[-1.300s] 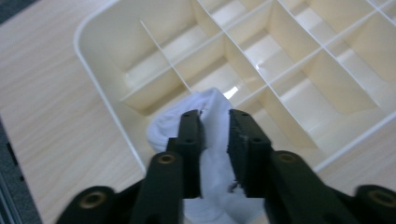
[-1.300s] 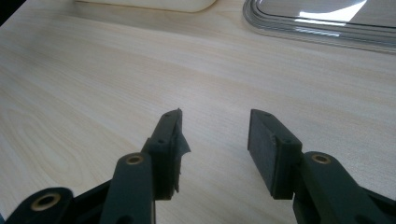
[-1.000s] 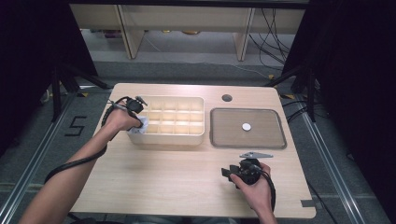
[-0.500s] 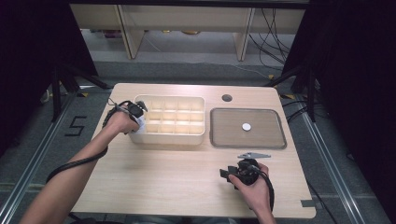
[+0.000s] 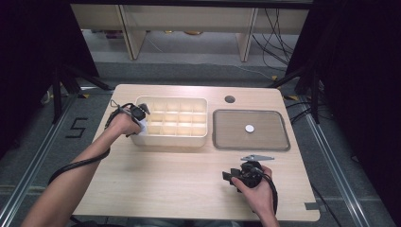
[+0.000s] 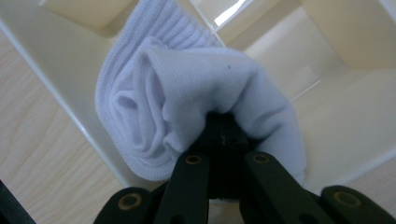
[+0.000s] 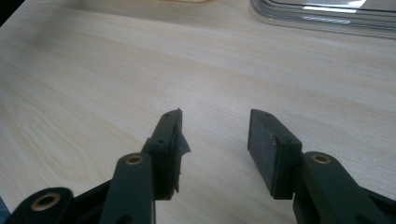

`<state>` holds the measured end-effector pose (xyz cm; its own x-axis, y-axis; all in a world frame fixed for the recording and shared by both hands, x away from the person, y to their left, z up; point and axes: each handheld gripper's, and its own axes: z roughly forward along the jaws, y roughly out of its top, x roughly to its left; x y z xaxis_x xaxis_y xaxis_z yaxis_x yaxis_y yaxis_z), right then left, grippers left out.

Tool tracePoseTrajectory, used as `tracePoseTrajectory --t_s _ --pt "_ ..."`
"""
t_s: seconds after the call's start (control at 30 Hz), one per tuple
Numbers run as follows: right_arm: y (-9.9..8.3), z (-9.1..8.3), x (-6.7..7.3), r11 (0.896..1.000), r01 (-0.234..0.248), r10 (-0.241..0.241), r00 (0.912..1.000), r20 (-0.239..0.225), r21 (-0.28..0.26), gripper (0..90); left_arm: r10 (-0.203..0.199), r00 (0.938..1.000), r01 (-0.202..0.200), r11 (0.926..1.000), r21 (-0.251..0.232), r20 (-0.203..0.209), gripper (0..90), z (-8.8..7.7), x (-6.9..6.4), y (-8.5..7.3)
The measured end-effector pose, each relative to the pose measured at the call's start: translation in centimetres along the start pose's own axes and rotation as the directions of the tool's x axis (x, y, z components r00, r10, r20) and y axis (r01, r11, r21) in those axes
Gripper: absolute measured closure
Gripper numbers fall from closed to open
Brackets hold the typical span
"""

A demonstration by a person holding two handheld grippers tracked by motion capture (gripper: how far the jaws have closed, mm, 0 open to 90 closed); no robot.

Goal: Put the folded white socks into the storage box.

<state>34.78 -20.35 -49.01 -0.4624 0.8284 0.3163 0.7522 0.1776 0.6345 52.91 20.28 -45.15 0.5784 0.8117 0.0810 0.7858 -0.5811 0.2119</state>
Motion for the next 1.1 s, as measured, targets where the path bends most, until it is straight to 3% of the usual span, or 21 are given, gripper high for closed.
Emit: tracePoseTrajectory --t_s 0.03,0.07,0.17,0.2,0.23,0.27,0.33,0.4,0.43,0.47,0.53,0.6,0.7,0.73,0.77,0.83,0.87,0.97,1.0,1.03,1.1 --pt "0.0 -0.1 0.0 1.0 -0.001 0.001 0.9999 -0.014 -0.002 55.7 0.003 1.0 -0.003 1.0 0.001 0.005 89.5 0.0 0.1 0.0" --pt "0.0 -0.1 0.4 0.998 -0.061 0.062 0.9974 -0.036 0.019 55.7 0.024 0.9997 -0.024 0.9997 -0.008 0.003 89.4 0.0 0.3 0.0" --pt "-0.1 0.0 0.2 0.999 -0.044 0.044 0.9986 -0.03 0.007 55.7 0.037 0.9992 -0.037 0.9993 -0.01 0.011 89.2 -0.5 0.4 -0.2" --pt "-0.1 0.0 0.2 0.999 -0.041 0.041 0.999 -0.02 0.006 55.7 0.039 0.9991 -0.038 0.9987 -0.032 0.014 89.0 -0.9 0.5 -0.3" --pt "-0.1 0.0 0.2 0.999 -0.044 0.044 0.9989 -0.012 0.013 55.7 0.069 0.9976 -0.069 0.9968 -0.04 0.005 88.0 -1.4 0.7 -0.3" --pt "-0.1 -0.1 0.3 0.998 -0.056 0.057 0.9977 -0.036 0.019 55.7 0.081 0.9967 -0.081 0.9952 -0.056 0.001 85.7 -2.1 0.7 -0.4" --pt "-0.1 -0.1 0.3 0.998 -0.06 0.06 0.9976 -0.034 0.009 55.7 0.079 0.9969 -0.077 0.992 -0.1 0.008 81.0 -3.5 0.7 -0.4" --pt "0.0 -0.2 0.3 0.998 -0.063 0.063 0.9973 -0.036 0.019 55.7 0.073 0.9973 -0.073 0.9815 -0.177 -0.004 76.4 -5.2 0.7 -0.3" --pt "0.1 -0.2 -0.1 1.0 -0.001 0.001 0.9999 -0.016 -0.004 55.6 0.084 0.9961 -0.088 0.9761 -0.198 -0.028 73.2 -5.8 0.9 -0.2" --pt "0.0 -0.1 0.2 0.999 -0.041 0.04 0.9985 -0.037 -0.009 55.6 0.088 0.9948 -0.097 0.9708 -0.219 -0.051 70.1 -6.2 1.2 0.0" --pt "0.0 -0.1 0.3 0.999 -0.054 0.054 0.9979 -0.036 0.001 55.5 0.078 0.9941 -0.095 0.9596 -0.265 -0.076 62.0 -6.2 1.4 0.3" --pt "0.0 -0.1 0.3 0.999 -0.046 0.046 0.9983 -0.036 -0.002 55.3 0.088 0.9926 -0.108 0.9548 -0.277 -0.083 53.8 -5.9 1.7 0.6" --pt "0.1 -0.2 -0.2 1.0 -0.012 0.012 0.9995 -0.03 0.0 55.0 0.116 0.9901 -0.133 0.9566 -0.259 -0.079 49.9 -4.9 2.1 0.8" --pt "0.1 -0.2 -0.2 1.0 -0.012 0.012 0.9998 -0.015 0.003 55.0 0.13 0.9874 -0.149 0.9587 -0.243 -0.089 49.3 -4.7 2.3 0.8" --pt "0.1 -0.3 -0.2 1.0 -0.022 0.022 0.9994 -0.028 0.006 55.0 0.161 0.9809 -0.183 0.9533 -0.24 -0.109 49.7 -4.5 2.5 0.9" --pt "0.1 -0.2 -0.2 1.0 -0.022 0.023 0.9997 -0.007 0.009 55.0 0.152 0.9855 -0.166 0.9591 -0.229 -0.076 53.9 -4.0 2.5 0.9" --pt "0.0 -0.1 -0.2 0.999 -0.038 0.038 0.9989 -0.029 -0.002 54.9 0.156 0.9858 -0.166 0.961 -0.221 -0.064 57.3 -3.8 2.5 0.9" --pt "0.0 -0.1 -0.2 1.0 -0.019 0.019 0.9996 -0.018 0.008 54.9 0.137 0.9905 -0.135 0.9724 -0.19 -0.003 67.4 -2.9 2.2 0.8" --pt "0.0 -0.2 -0.2 1.0 -0.02 0.021 0.999 -0.039 0.007 54.9 0.138 0.9904 -0.137 0.9728 -0.187 -0.005 70.3 -2.8 2.2 0.8" --pt "0.0 -0.2 -0.2 1.0 -0.021 0.021 0.999 -0.038 0.008 54.9 0.127 0.9918 -0.124 0.9774 -0.171 0.006 73.2 -2.8 2.0 0.8" --pt "0.0 -0.2 -0.2 1.0 -0.021 0.021 0.999 -0.038 0.007 54.9 0.135 0.9908 -0.134 0.9779 -0.16 -0.004 77.8 -2.8 1.9 0.7"
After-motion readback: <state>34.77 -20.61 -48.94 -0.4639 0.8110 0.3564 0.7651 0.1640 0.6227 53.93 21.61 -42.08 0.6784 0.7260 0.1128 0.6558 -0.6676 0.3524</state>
